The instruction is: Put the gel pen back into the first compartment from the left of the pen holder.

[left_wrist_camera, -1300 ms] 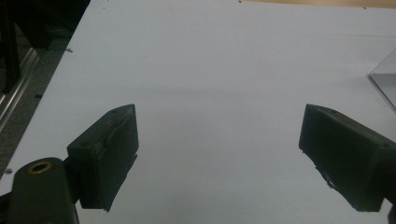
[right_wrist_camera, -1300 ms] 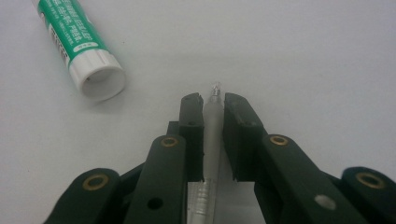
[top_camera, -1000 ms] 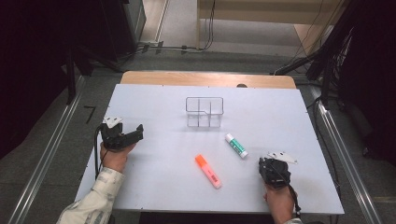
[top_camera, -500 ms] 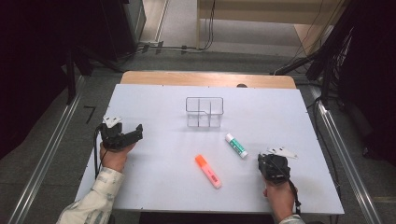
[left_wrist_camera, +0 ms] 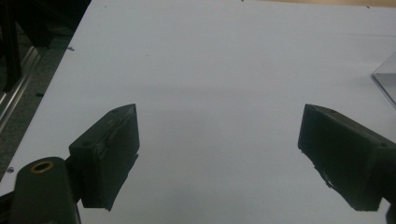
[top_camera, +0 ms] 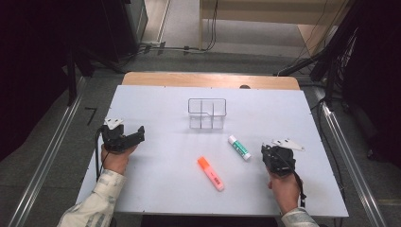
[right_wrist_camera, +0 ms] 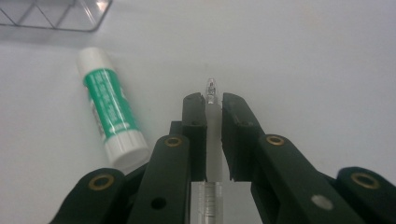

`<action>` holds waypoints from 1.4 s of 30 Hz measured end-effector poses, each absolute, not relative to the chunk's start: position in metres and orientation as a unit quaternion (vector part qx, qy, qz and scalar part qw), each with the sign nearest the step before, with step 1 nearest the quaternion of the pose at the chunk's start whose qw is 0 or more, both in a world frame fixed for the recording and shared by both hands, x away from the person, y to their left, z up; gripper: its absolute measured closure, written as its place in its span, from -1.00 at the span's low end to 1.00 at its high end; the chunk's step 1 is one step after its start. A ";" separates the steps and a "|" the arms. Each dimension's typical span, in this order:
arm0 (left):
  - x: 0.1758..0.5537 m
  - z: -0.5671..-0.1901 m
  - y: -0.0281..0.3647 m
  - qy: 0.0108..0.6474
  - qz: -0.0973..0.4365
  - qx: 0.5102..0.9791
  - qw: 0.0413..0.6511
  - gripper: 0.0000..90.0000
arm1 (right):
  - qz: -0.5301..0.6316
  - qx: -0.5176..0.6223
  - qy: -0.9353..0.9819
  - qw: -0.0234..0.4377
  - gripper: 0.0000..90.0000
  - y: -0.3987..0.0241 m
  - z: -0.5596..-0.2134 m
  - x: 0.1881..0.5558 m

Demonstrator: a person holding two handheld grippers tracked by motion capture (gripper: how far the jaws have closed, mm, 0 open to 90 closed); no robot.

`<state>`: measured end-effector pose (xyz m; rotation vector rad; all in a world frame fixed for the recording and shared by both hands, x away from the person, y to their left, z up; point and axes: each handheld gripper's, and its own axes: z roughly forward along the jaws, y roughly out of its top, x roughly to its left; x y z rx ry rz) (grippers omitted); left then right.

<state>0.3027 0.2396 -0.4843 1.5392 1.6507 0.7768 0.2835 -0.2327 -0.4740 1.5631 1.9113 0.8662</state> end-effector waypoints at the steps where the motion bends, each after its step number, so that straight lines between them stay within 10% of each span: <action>1: 0.303 -0.484 0.240 0.643 0.303 0.600 0.368 -0.71 | 0.321 0.576 0.706 0.258 0.74 -0.231 -0.472 0.286; 42: 0.304 -0.485 0.241 0.644 0.299 0.601 0.368 -0.71 | 0.387 0.477 0.756 0.226 0.74 -0.153 -0.412 0.372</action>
